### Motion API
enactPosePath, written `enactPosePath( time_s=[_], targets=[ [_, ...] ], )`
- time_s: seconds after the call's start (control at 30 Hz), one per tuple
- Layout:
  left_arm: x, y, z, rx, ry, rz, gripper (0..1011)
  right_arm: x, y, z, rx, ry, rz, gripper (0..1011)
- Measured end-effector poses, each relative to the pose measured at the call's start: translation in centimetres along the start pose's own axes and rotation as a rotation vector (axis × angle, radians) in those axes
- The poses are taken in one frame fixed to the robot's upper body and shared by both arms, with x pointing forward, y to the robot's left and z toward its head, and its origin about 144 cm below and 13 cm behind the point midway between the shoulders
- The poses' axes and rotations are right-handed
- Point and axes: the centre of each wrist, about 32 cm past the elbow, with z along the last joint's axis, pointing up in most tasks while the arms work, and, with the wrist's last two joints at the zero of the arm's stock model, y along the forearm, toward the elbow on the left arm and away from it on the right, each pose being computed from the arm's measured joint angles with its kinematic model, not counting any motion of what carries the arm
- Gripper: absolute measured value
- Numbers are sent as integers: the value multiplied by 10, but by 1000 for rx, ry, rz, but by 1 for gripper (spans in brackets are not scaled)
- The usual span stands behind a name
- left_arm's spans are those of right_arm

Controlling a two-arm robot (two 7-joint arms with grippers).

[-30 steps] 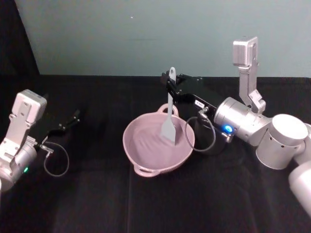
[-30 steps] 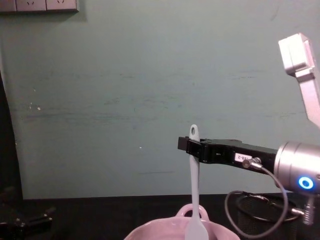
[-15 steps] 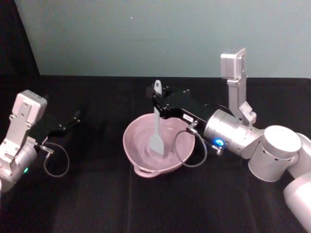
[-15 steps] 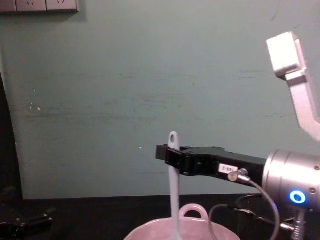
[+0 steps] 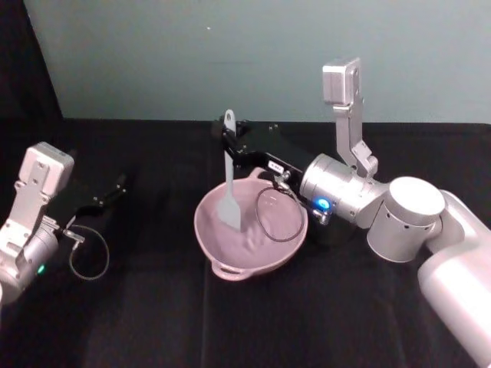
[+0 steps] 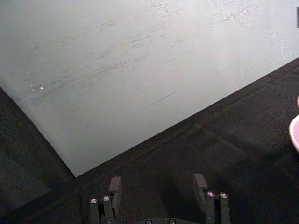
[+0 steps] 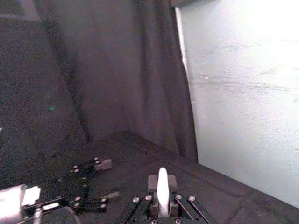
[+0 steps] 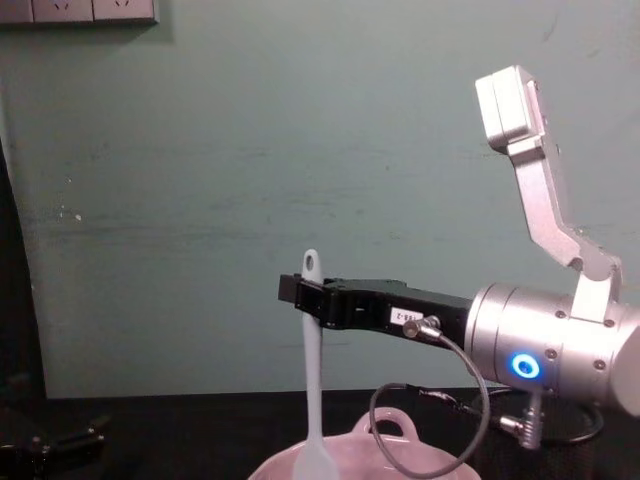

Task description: Use the one hand to pick up the spoon and stir the clear water in the bowl.

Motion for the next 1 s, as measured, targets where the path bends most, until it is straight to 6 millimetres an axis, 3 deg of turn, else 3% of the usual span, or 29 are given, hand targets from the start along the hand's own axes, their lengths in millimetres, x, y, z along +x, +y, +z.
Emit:
enactPosePath(
  time_s=[0.23,0.5,1.0],
  targets=[
    [0,0,0,0,0,0,1011,17,2,3,8,3,-44,114],
    [0,0,0,0,0,0,1011,27,-14,6,16,-1,-88,114],
    [0,0,0,0,0,0,1011,5,-49,6,1,-17,-81,114]
  ],
)
